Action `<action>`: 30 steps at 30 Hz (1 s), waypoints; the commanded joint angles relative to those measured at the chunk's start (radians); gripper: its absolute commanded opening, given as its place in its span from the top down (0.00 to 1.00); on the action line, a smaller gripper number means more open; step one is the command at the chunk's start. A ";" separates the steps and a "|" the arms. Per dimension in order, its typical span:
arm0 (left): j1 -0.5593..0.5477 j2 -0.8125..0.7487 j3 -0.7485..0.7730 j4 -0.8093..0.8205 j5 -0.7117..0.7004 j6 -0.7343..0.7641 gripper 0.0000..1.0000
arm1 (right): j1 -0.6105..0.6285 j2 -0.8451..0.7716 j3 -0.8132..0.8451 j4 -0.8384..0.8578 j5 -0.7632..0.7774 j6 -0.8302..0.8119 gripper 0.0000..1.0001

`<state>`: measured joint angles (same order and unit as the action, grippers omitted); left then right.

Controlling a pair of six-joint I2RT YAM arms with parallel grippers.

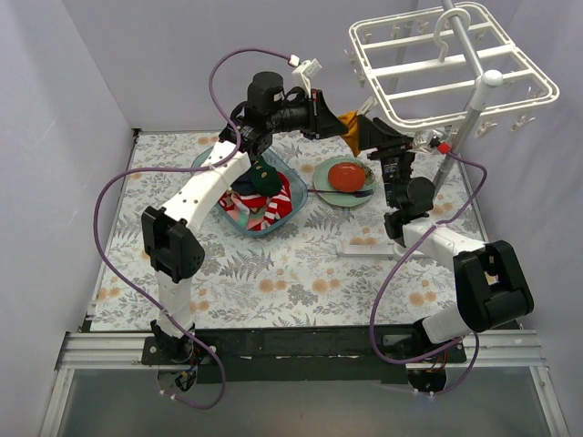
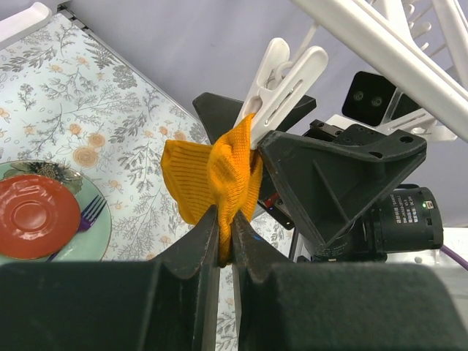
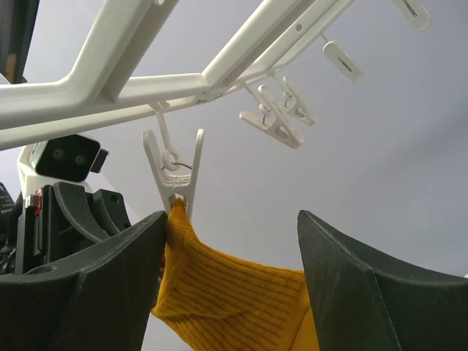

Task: Remove the socks clipped to the hanger
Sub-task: Remove the sock from the hanger.

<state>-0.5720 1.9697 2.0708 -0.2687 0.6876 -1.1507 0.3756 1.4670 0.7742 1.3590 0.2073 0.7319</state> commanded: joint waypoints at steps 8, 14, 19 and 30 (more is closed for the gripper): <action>-0.019 -0.005 0.028 -0.004 -0.011 -0.004 1.00 | 0.003 0.019 0.069 0.381 0.030 0.038 0.21; -0.028 -0.005 0.020 -0.006 -0.014 -0.001 1.00 | 0.005 0.033 0.085 0.397 0.082 0.026 0.21; -0.031 -0.003 0.018 -0.006 -0.022 -0.001 1.00 | 0.006 0.044 0.105 0.408 0.103 0.018 0.21; -0.031 0.004 0.023 -0.012 -0.039 -0.001 1.00 | 0.008 0.047 0.128 0.431 0.135 0.024 0.22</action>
<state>-0.5991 1.9736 2.0712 -0.2691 0.6624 -1.1538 0.3820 1.5051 0.8494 1.3579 0.3199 0.7341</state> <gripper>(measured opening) 0.074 0.785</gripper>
